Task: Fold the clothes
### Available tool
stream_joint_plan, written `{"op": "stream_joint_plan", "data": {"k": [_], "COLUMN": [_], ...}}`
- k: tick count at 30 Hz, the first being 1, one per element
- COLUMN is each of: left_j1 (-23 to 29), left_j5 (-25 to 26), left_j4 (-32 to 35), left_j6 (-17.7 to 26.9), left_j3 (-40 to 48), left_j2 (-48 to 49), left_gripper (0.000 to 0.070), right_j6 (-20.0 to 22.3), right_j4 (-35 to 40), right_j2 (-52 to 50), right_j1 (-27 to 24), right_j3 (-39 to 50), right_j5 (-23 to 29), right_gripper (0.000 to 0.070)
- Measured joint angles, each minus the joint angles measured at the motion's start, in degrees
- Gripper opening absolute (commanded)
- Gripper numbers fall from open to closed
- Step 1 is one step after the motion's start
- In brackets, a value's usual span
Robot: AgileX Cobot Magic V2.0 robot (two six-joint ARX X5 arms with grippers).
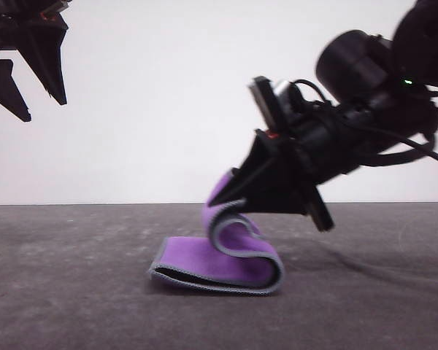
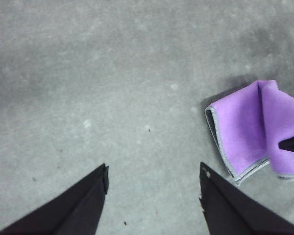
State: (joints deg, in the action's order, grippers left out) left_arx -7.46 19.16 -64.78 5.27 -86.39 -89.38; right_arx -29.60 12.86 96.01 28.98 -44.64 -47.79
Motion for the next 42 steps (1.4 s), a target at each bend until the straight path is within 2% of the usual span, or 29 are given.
{"op": "stream_joint_plan", "data": {"k": [4, 5, 6, 8, 10, 22, 28, 33, 37, 42], "left_j1": [0.00, 0.00, 0.00, -0.03, -0.07, -0.04, -0.04, 0.11, 0.11, 0.11], "left_j5": [0.00, 0.00, 0.00, 0.00, 0.00, 0.00, 0.00, 0.00, 0.00, 0.00], "left_j4": [-0.08, -0.16, -0.19, -0.19, -0.19, -0.19, -0.19, -0.19, -0.12, 0.05], "left_j6": [-0.15, -0.16, -0.17, -0.17, -0.17, -0.17, -0.14, -0.12, -0.06, 0.02], "left_j3": [0.00, 0.00, 0.00, 0.00, 0.00, 0.00, 0.00, 0.00, 0.00, 0.00], "left_j2": [0.00, 0.00, 0.00, 0.00, 0.00, 0.00, 0.00, 0.00, 0.00, 0.00], "left_gripper": [0.0354, 0.0354, 0.0354, 0.0354, 0.0354, 0.0354, 0.0354, 0.0354, 0.0354, 0.0354], "right_j6": [-0.73, -0.83, -0.89, -0.90, -0.90, -0.81, 1.97, 7.58, 13.30, 20.86], "right_j4": [0.36, 0.34, 0.30, 0.25, 0.29, 0.26, -3.84, -12.70, -21.94, -34.30], "right_j2": [0.89, 1.09, 1.28, 1.52, 1.54, 1.54, 1.07, -4.65, -11.44, -21.13], "right_j1": [0.67, 0.79, 0.87, 0.91, 0.91, 0.91, -0.66, -5.33, -10.49, -18.59], "right_j3": [-1.84, -1.85, -1.86, -1.86, -1.86, -1.86, -1.86, -1.86, -1.86, -1.88], "right_j5": [0.00, -0.06, -0.22, -1.00, -2.17, -2.78, -2.03, 3.74, 10.76, 22.53], "right_gripper": [0.0005, 0.0024, 0.0070, 0.0203, 0.0288, 0.0290, 0.0291, 0.0291, 0.0291, 0.0291]}}
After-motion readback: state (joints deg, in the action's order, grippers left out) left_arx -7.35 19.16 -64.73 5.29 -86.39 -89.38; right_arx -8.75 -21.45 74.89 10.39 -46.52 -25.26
